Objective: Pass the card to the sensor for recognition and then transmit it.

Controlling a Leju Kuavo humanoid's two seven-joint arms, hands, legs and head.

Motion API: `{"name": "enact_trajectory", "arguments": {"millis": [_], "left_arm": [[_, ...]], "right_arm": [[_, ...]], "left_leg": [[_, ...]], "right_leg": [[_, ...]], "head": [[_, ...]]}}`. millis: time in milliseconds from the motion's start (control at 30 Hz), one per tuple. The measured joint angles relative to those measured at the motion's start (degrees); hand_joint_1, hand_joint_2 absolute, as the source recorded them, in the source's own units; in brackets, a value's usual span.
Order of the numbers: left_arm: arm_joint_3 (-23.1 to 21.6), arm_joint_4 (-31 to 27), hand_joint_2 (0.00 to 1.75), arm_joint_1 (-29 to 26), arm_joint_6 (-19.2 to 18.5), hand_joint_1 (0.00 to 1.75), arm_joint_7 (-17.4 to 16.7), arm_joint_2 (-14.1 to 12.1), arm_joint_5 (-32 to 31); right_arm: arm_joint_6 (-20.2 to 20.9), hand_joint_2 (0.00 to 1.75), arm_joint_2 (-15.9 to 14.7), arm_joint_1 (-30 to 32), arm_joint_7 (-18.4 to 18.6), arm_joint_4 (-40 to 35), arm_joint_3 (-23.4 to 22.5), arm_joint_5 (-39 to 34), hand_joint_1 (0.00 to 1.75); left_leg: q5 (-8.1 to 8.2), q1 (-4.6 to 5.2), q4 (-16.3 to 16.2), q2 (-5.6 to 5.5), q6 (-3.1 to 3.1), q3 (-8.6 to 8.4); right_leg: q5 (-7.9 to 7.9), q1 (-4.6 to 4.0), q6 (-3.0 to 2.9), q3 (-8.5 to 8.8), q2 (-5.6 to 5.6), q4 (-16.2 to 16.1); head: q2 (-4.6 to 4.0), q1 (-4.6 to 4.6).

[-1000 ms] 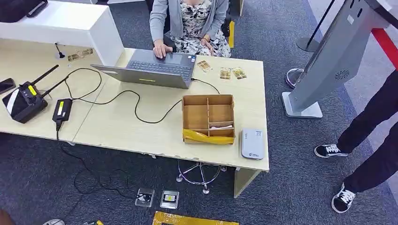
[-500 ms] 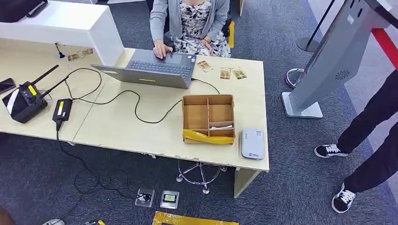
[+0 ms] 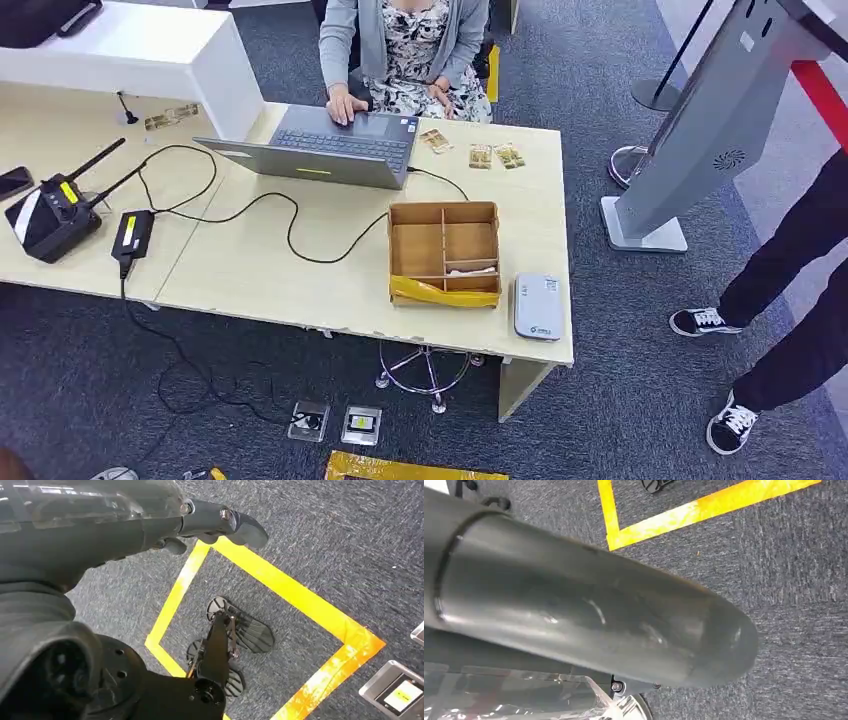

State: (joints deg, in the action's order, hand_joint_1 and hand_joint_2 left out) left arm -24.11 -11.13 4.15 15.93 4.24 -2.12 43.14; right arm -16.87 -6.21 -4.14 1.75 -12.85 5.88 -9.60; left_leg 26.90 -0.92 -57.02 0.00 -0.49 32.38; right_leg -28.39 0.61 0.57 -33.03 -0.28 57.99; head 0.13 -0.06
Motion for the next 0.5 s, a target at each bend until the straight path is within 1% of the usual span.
{"name": "enact_trajectory", "arguments": {"millis": [233, 500], "left_arm": [[-0.02, 0.0, 0.0, 0.15, 0.37, 0.0, 0.0, -0.31, 0.35], [-0.02, 0.0, 0.0, 0.21, 1.4, 0.0, -0.72, -0.11, 1.05]], "right_arm": [[-0.04, 0.0, -0.15, -0.01, 0.65, 0.0, 0.04, 0.85, 0.0], [0.68, 0.0, -1.33, -0.02, 0.98, 0.0, 0.07, 1.31, 0.0]], "left_leg": [[0.0, 0.0, 0.0, 0.0, 0.0, 0.0], [0.0, 0.02, 0.0, 0.0, 0.0, 0.0]], "right_leg": [[0.0, 0.0, 0.0, 0.0, 0.0, 0.0], [0.0, 0.02, 0.0, 0.0, 0.0, 0.0]], "head": [[0.0, 0.0], [0.0, -0.02]]}}
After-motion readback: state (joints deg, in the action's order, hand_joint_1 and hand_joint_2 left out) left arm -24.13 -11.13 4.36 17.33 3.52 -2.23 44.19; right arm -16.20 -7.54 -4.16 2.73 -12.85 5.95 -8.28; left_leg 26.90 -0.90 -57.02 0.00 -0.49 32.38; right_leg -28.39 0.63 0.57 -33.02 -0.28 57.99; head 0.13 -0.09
